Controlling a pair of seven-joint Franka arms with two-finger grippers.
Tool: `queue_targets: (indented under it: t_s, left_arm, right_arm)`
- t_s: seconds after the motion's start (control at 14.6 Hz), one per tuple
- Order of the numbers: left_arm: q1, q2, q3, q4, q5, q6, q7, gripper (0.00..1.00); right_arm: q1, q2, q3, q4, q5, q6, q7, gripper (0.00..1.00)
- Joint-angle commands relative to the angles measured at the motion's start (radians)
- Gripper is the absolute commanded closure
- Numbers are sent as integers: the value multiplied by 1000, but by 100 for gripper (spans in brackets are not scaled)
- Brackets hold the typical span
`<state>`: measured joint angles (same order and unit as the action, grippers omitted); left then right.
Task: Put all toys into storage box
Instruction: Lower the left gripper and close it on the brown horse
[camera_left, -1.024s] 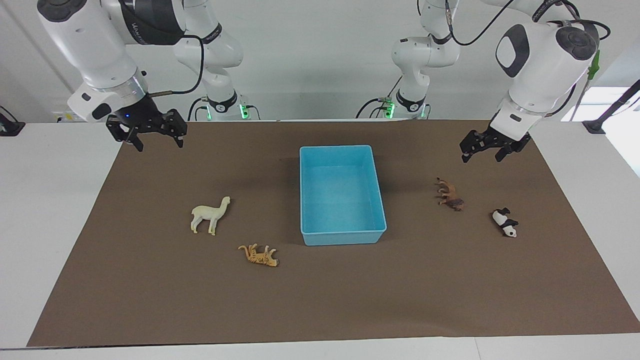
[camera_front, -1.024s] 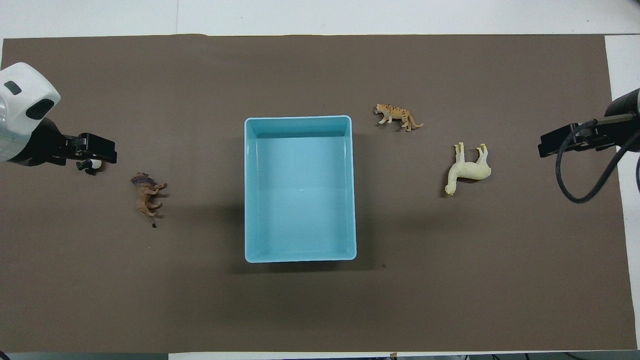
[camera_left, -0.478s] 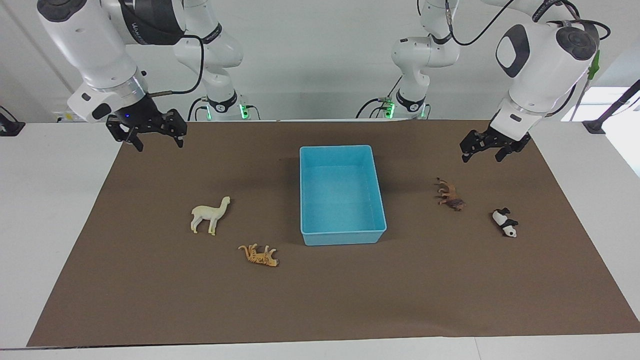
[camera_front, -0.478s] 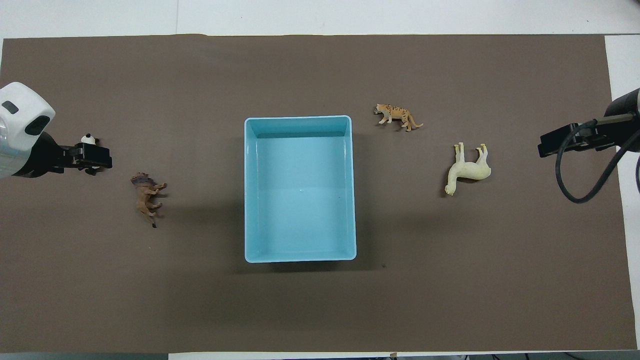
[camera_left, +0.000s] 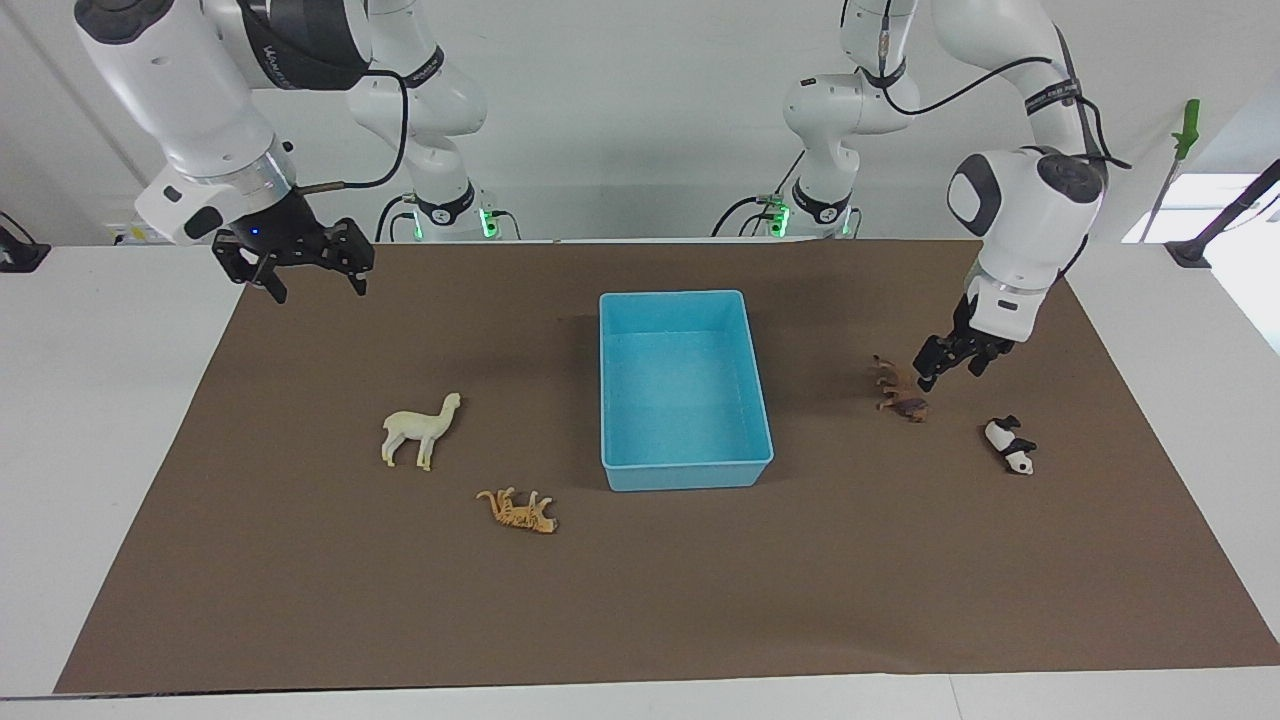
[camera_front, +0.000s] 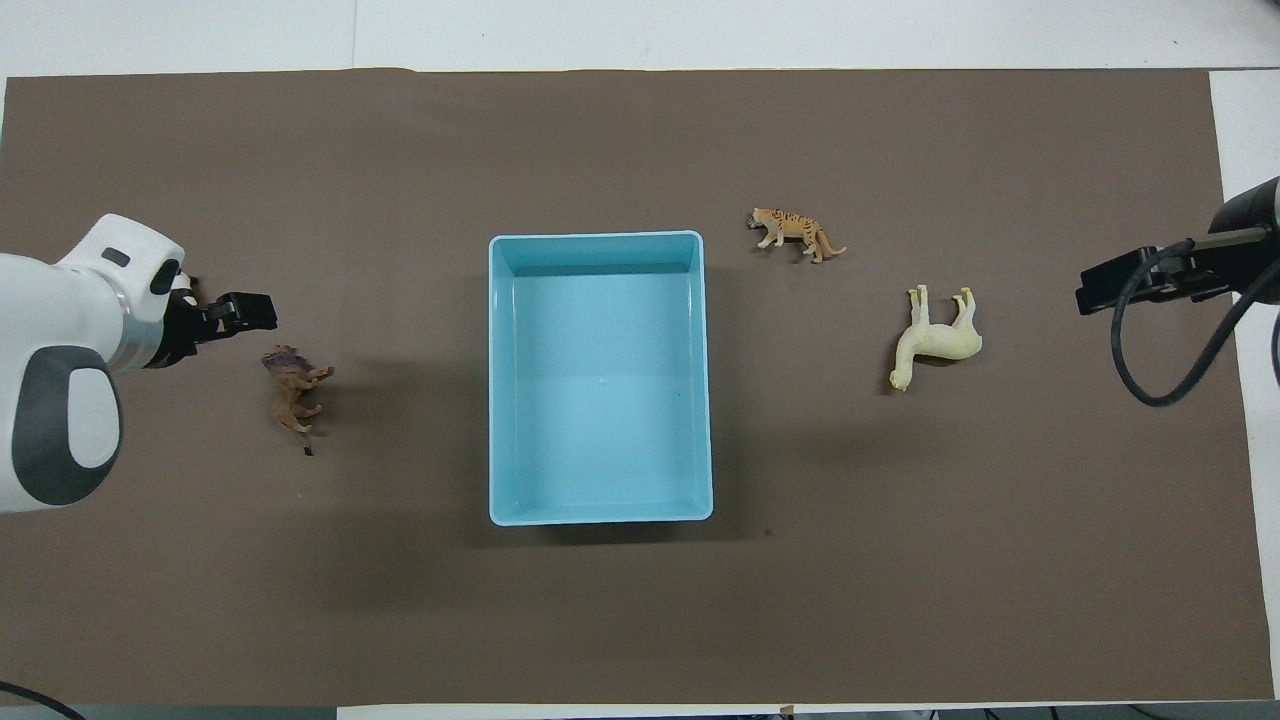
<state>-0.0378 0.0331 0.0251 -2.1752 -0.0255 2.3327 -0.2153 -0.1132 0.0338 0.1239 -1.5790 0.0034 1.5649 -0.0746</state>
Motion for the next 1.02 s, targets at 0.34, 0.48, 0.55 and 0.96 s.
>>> queue_targets:
  t_s: [0.34, 0.48, 0.55, 0.96]
  left_arm:
    - [30, 53, -2, -118, 10, 143, -119, 0]
    - [32, 53, -2, -159, 10, 215, -191, 0]
    - [30, 54, -2, -160, 10, 217, -225, 0]
    - [24, 97, -2, -153, 10, 258, -305, 0]
  right_arm:
    - [-17, -6, 8, -10, 0, 0, -25, 0]
    - [-17, -6, 10, -10, 0, 0, -24, 0]
    - [-17, -6, 8, -10, 0, 0, -25, 0]
    - [-17, -6, 8, -10, 0, 0, -25, 0]
